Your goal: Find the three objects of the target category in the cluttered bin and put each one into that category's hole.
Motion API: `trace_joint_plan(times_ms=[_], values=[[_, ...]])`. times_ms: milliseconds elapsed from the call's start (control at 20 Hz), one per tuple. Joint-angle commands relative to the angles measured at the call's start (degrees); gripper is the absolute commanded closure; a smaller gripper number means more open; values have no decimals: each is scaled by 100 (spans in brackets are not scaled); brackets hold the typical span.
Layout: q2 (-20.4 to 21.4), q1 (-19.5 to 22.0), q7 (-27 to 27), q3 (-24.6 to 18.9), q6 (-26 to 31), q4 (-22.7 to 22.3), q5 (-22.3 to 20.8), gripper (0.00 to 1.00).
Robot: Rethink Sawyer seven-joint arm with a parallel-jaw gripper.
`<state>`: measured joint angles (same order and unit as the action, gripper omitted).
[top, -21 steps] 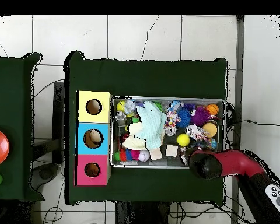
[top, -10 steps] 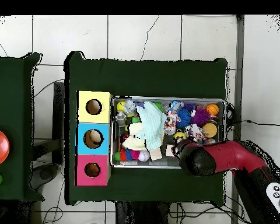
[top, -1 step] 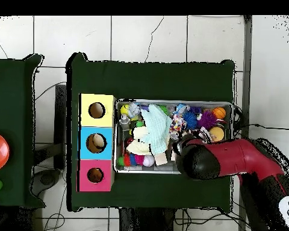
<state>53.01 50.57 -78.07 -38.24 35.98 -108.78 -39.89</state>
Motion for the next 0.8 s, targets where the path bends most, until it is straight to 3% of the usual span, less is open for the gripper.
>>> trace_joint_plan(times_ms=[50,350,800], values=[[669,-483,-415,123,511,-640,410,100],[730,-1240,-1458,698,-95,-1133,488,100],[354,-2507,-2647,1898,-1219,-1423,441,100]])
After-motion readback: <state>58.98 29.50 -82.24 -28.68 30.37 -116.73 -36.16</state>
